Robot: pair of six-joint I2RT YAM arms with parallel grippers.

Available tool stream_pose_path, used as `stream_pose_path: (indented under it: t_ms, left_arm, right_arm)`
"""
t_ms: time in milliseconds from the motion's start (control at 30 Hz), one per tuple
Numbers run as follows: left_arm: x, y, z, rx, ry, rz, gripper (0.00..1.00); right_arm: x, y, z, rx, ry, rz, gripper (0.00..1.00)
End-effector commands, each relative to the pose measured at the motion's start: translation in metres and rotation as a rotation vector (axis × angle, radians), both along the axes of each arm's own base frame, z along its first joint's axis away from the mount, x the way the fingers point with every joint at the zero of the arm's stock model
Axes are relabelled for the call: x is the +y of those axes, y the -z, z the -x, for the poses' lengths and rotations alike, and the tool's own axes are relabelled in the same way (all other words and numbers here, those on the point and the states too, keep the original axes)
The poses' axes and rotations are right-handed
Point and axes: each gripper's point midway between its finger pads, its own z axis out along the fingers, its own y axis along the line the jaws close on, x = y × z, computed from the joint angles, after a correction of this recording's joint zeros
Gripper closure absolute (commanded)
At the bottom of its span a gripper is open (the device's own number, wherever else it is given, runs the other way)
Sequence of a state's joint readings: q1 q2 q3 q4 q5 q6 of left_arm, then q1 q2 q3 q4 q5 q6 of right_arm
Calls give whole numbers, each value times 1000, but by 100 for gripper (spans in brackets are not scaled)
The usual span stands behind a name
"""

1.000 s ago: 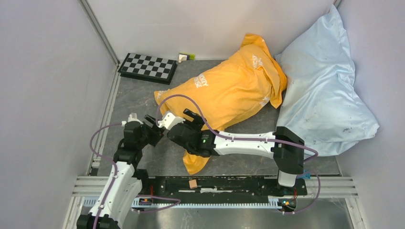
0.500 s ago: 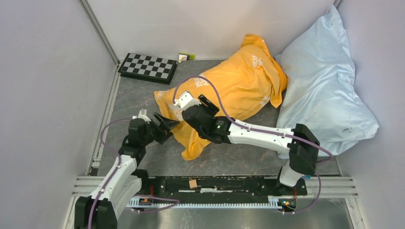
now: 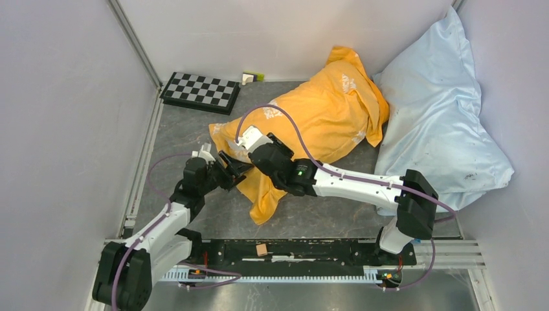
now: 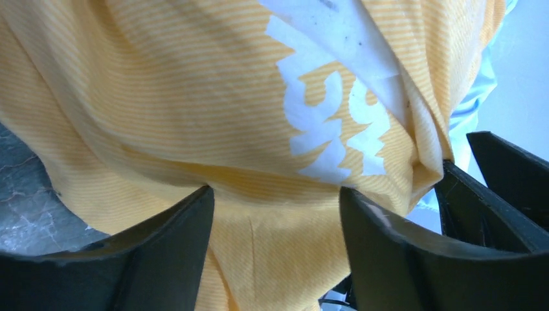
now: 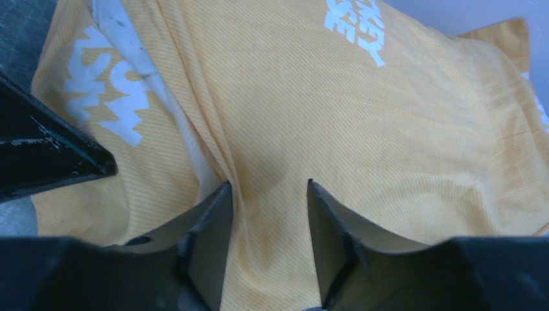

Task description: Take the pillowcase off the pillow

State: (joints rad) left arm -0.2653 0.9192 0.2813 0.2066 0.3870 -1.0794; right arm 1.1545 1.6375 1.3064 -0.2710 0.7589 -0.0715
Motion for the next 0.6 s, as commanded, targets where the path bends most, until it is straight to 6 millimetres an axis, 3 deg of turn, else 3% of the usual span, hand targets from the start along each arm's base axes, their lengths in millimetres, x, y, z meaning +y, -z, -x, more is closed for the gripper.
stream_pose_path:
  t_ms: [0,100,167,267,367,467,500,533,567]
  left_arm:
    - [-5,-14,-9,-68,8,20,34]
    - [-2,-1,-4,-54,10,-4,75]
    - [4,13,3,-9,8,-59,97]
    - [22,37,18,67,-36,-169,98]
    - [29,54,34,99,-64,-159,98]
    - [30,55,40,99,-69,-147,98]
    - [30,49,40,82,-65,-145,93]
    - [27,39,38,54,-55,-134,82]
    - [25,28,36,20,-48,-122,65]
  right_arm:
    - [-1,-3,-2,-16,27,-24,56]
    - [-2,-6,-3,-15,33,-43,87]
    - [-11,-9,-7,-15,67,-57,100]
    - [-35,-14,-19,-14,132,-72,100]
    - [-60,-16,-28,-9,201,-133,100]
    - [-68,-19,-26,-2,198,-180,100]
    - [-63,-18,-23,12,165,-194,100]
    - [-59,-16,-20,29,130,-206,100]
    - [-52,-14,-16,49,92,-223,100]
